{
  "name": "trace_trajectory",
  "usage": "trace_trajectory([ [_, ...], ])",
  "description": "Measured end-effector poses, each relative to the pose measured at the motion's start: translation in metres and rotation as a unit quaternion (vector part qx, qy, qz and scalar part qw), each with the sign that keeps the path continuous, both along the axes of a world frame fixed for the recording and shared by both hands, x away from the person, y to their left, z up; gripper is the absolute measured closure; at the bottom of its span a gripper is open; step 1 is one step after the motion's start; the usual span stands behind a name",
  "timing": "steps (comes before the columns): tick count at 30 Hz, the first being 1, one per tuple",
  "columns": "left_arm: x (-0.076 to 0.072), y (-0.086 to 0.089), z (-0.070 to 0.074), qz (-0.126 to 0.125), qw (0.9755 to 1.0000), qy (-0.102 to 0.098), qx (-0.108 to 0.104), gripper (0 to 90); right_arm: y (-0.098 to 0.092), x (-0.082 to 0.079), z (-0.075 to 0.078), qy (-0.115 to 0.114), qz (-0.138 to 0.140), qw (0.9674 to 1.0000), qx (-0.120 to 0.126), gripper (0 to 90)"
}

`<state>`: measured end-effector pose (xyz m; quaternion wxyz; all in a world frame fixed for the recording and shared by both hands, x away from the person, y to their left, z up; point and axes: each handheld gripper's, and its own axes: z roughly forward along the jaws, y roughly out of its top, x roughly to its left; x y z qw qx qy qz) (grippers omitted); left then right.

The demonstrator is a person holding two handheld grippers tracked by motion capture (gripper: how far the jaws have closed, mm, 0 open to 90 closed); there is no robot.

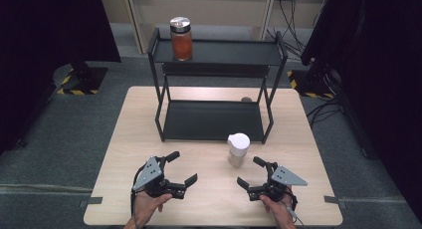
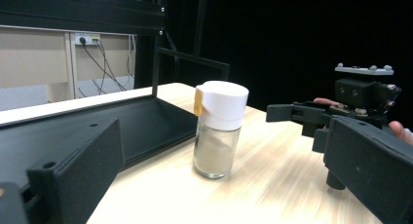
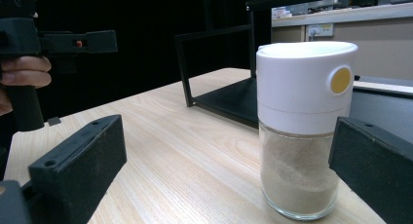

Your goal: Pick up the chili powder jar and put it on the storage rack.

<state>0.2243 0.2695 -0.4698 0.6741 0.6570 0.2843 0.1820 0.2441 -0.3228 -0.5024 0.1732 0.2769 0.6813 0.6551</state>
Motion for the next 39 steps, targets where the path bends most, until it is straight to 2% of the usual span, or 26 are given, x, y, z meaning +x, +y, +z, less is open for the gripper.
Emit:
trace_trajectory([
  [14,-0.004,-0.003,-0.025,0.003,0.9995,0.000,0.031,1.4,-0.001,0.000,0.000,-0.003,-0.001,1.0000,0.000,0.7],
  [21,-0.003,-0.005,-0.034,0.001,0.9996,0.006,0.029,1.5,-0.001,0.000,0.000,-0.003,0.000,1.0000,0.000,0.6],
  [27,-0.002,-0.005,-0.037,-0.003,0.9996,0.014,0.026,1.5,-0.002,0.000,0.000,-0.002,-0.001,1.0000,0.002,0.6],
  [39,-0.003,-0.007,-0.038,-0.001,0.9992,0.010,0.038,1.6,-0.001,0.000,-0.001,0.000,0.001,1.0000,0.001,0.6],
])
